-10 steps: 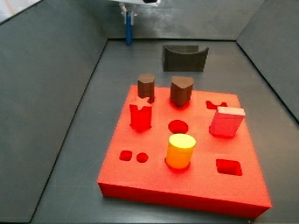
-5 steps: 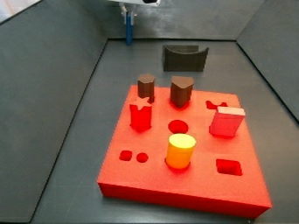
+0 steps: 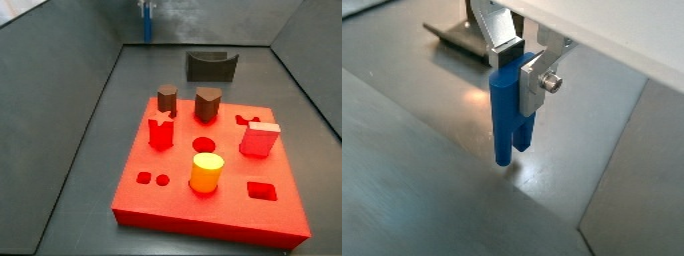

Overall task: Pick up the square-circle object. Move up. Move to above the board. Insert the square-circle object.
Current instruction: Move up, then move to above the board.

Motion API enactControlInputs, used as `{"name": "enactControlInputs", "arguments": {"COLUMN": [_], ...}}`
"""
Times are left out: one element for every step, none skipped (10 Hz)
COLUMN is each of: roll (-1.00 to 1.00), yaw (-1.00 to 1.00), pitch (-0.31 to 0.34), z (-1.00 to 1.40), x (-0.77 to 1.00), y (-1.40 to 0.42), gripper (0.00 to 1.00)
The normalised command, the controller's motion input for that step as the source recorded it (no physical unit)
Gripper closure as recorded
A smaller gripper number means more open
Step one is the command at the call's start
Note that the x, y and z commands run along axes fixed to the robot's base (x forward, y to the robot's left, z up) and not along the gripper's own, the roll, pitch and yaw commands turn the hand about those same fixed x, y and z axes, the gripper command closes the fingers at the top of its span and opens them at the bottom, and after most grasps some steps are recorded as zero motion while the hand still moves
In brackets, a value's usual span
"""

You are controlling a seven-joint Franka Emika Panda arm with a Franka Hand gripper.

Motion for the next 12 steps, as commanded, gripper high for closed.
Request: {"name": "enactControlInputs", "arguments": {"roll": [0.05,0.06,0.21,0.20,0.19,0.18,0.17,0.13,0.09,0.06,0.05,0.04], "yaw": [-0.01,0.00,0.21,0.20,0.14,0.07,0.06,0.05,0.04,0.03,0.02,0.02], "pitch": [0.071,0.078,-0.338,-0.326,-0.284,-0.197,-0.150,-0.051,0.016,0.050,0.065,0.072], "z": [0.28,0.17,1.00,1.00,1.00,1.00,1.00,1.00,1.00,1.00,0.95,0.79], "x": [-0.02,-0.02,-0.36,-0.37,-0.36,-0.33,-0.31,-0.28,-0.26,-0.23,-0.18,-0.12], "y": [0.00,0.00,0.25,0.24,0.20,0.17,0.17,0.14,0.13,0.11,0.08,0.05], "gripper": [1.00,1.00,1.00,1.00,1.00,1.00,1.00,1.00,1.00,1.00,1.00,1.00]}}
